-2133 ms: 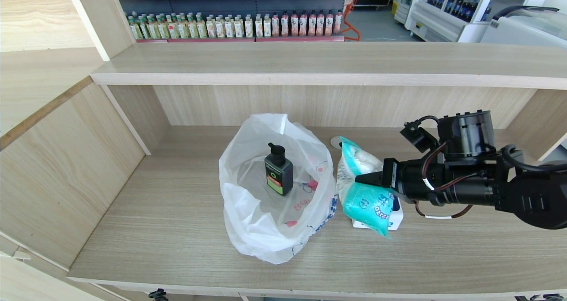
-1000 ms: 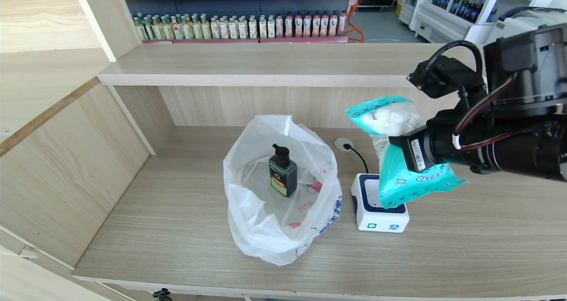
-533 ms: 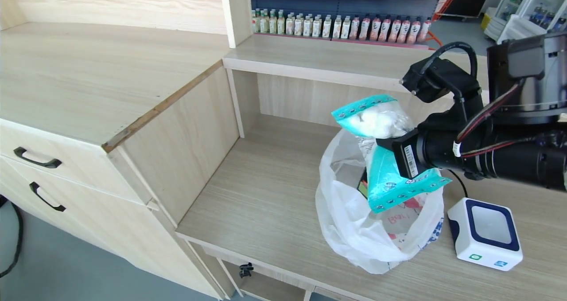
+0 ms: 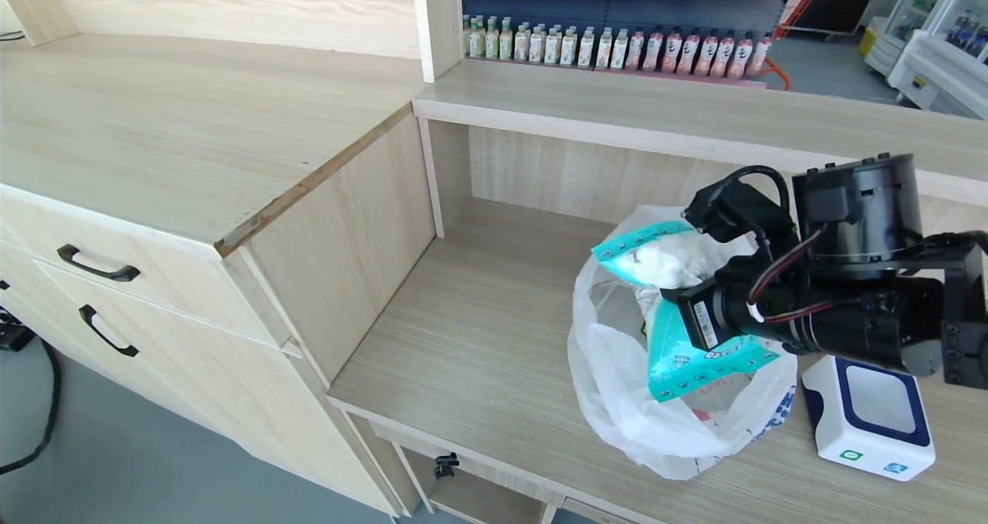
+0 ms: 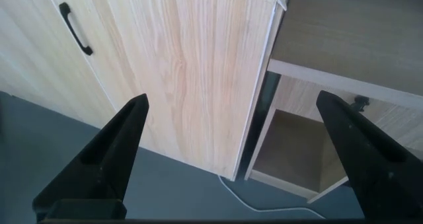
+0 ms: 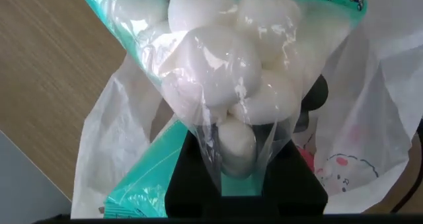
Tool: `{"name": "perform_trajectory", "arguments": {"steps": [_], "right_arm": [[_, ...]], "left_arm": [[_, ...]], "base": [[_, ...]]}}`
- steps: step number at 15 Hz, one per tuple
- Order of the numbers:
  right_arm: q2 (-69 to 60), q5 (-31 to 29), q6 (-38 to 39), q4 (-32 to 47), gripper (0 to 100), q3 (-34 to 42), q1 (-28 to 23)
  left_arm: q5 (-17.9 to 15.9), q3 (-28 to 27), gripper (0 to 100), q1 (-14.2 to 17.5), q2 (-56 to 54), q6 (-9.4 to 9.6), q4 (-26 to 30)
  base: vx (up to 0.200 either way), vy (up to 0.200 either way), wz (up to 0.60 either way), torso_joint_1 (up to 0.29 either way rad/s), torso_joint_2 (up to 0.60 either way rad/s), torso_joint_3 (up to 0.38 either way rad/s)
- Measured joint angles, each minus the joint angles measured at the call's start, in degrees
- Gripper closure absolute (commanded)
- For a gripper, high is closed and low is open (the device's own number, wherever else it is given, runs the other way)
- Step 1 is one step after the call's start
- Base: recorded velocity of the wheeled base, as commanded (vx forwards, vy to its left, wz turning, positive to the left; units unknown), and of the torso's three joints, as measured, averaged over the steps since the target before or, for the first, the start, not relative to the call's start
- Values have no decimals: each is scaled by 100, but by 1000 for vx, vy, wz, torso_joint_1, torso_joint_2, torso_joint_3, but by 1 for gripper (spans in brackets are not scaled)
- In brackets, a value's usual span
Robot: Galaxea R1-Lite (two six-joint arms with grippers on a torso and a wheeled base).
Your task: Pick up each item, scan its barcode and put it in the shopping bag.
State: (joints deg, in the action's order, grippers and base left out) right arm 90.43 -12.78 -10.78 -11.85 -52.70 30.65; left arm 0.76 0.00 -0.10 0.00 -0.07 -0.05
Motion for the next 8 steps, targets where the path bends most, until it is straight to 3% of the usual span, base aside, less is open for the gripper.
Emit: {"name": "perform_trajectory", "arguments": {"steps": [8], "right_arm": [[288,2,24,-55,100,304,-184]], "left_arm": [[0,0,0,0,0,0,0]], "base": [[0,0,0,0,0,0]]}}
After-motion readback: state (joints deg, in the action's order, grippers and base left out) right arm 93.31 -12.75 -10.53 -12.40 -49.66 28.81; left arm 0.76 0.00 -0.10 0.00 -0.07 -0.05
